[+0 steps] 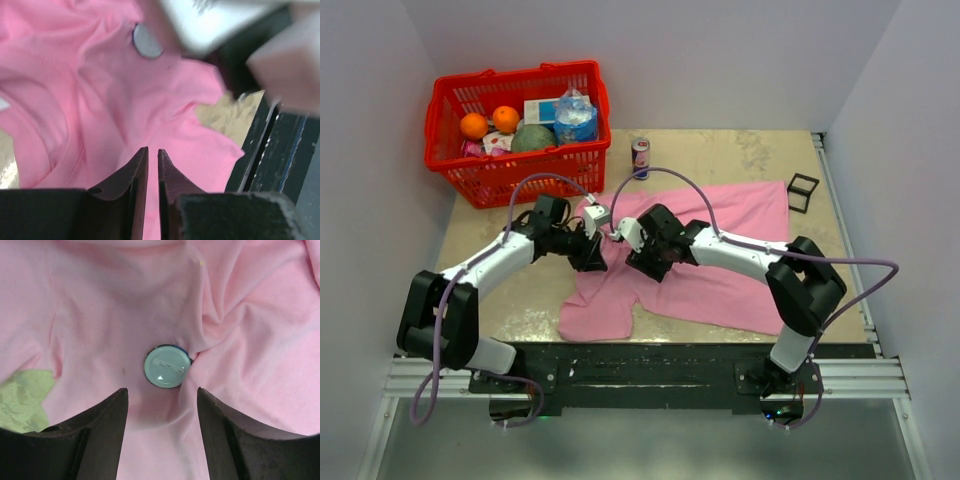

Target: Remove the brooch from the garment

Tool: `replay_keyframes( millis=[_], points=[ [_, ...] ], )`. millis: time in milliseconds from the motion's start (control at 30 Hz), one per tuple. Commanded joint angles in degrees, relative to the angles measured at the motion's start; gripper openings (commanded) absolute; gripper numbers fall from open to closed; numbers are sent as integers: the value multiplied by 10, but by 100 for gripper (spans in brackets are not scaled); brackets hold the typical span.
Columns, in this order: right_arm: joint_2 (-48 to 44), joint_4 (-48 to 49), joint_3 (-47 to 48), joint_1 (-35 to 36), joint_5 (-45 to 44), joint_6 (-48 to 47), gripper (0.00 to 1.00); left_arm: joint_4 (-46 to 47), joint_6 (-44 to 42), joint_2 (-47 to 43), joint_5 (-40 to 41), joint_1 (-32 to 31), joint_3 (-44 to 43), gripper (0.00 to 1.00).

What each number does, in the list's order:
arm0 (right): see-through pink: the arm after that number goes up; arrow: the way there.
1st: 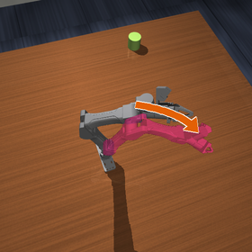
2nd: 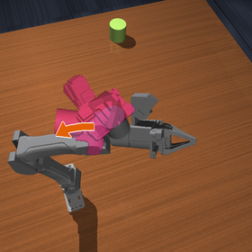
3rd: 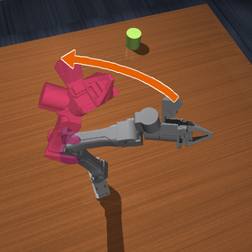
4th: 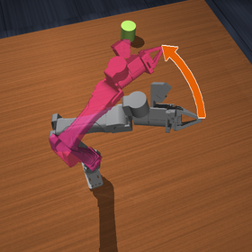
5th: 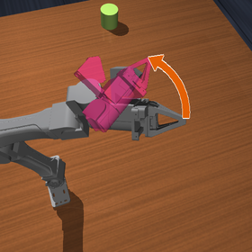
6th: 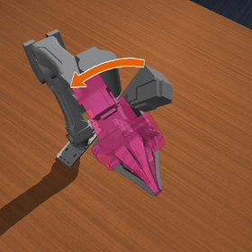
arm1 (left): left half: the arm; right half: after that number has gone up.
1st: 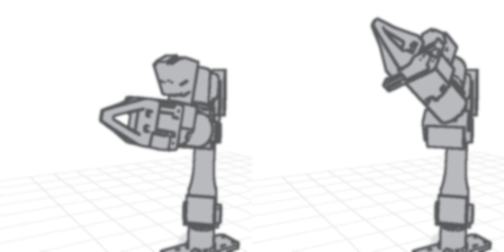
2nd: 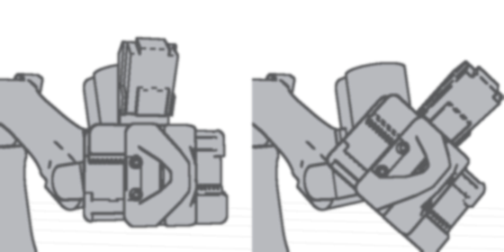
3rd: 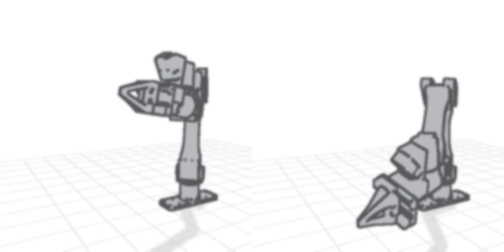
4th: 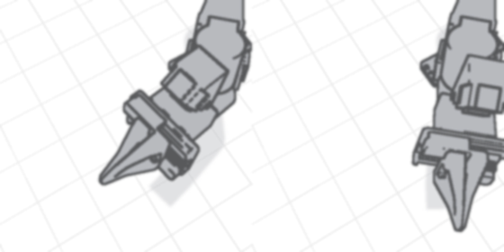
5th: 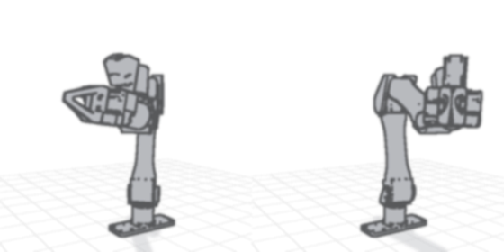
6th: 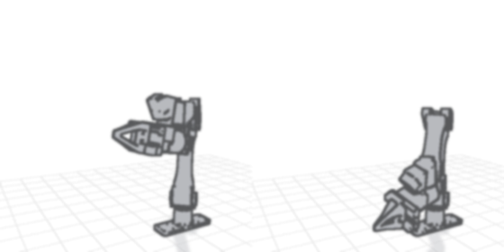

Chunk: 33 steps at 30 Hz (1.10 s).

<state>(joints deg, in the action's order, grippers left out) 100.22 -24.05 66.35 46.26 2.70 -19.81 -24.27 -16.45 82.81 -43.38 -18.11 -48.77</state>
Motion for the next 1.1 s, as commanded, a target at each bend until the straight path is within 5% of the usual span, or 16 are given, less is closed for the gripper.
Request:
replay_keyframes(
  millis=[0,367,600,867,1067],
  points=[
    [-8,15,-1,2,25,-8,58,97,76,41,-60,-18,4,18],
    [52,35,18,3,13,-5,55,68,99,215,-82,5,-53,11],
    [66,46,20,4,-16,4,61,67,96,206,-44,5,-44,11],
    [89,43,48,0,-49,16,44,64,92,205,-36,5,-42,12],
    [32,2,43,-19,-45,24,44,61,90,191,-27,6,-37,12]
  ],
)
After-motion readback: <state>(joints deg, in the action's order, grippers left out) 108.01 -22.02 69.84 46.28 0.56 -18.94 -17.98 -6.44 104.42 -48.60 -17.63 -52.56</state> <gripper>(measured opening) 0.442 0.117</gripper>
